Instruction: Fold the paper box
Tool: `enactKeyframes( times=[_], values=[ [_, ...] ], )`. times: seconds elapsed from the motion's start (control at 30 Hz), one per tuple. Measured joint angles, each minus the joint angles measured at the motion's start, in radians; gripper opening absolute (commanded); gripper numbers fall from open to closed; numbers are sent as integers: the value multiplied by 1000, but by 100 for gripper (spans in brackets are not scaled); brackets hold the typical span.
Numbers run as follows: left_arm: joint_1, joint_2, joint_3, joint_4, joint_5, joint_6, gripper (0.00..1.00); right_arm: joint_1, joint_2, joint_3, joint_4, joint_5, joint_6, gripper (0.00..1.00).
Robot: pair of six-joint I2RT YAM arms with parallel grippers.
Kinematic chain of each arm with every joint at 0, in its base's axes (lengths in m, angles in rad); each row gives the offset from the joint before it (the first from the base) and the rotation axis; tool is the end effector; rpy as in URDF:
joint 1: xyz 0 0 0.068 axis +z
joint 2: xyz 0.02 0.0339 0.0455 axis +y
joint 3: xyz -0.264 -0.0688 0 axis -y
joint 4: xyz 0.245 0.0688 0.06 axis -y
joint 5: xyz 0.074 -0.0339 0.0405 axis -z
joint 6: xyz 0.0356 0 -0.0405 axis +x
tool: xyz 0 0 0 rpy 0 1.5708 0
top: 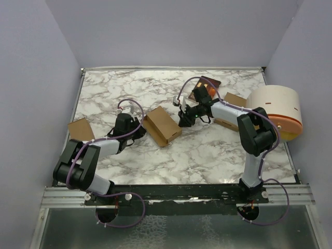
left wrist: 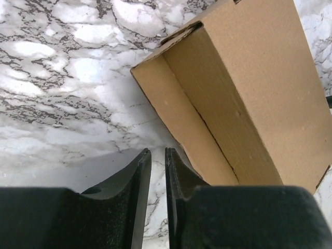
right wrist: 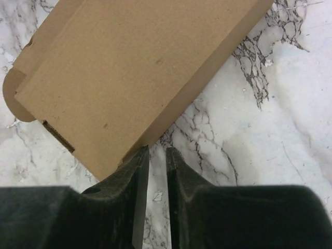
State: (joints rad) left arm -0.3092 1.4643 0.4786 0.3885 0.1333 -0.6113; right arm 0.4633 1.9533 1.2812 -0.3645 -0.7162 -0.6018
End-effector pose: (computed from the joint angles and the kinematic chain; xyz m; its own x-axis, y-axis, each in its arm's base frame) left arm 0.2535 -0.0859 0.1434 -0.6718 -0.3825 -0.6343 0.0253 0.8440 -0.5358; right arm 0.3465 0.1992 0.1660 -0.2746 -0.6145 -0.7396 -0.9603 0.2153 0.1775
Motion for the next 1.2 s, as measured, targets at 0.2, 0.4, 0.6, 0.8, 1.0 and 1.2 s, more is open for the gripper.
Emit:
enactKeyframes(
  times=[0.2,0.4,0.6,0.8,1.0,1.2],
  values=[
    [0,-90,-3,-117,-4,26,26,-17,-66,-39,-7,9,17,30],
    [-5,-306,-34,-206,18,46,27,-72,-153,-40,-10,9,12,47],
    [-101,-464,-89,-180,92,88,37,-85,-196,-41,3,-115,98,55],
    [-249,-482,-101,-90,127,159,49,-90,-192,-49,61,-233,306,66],
    [-327,-409,-93,-37,143,216,53,-130,-115,-70,152,-305,468,68],
    [-435,-337,-76,-79,76,288,57,-141,-4,-71,156,-323,531,68]
  ],
)
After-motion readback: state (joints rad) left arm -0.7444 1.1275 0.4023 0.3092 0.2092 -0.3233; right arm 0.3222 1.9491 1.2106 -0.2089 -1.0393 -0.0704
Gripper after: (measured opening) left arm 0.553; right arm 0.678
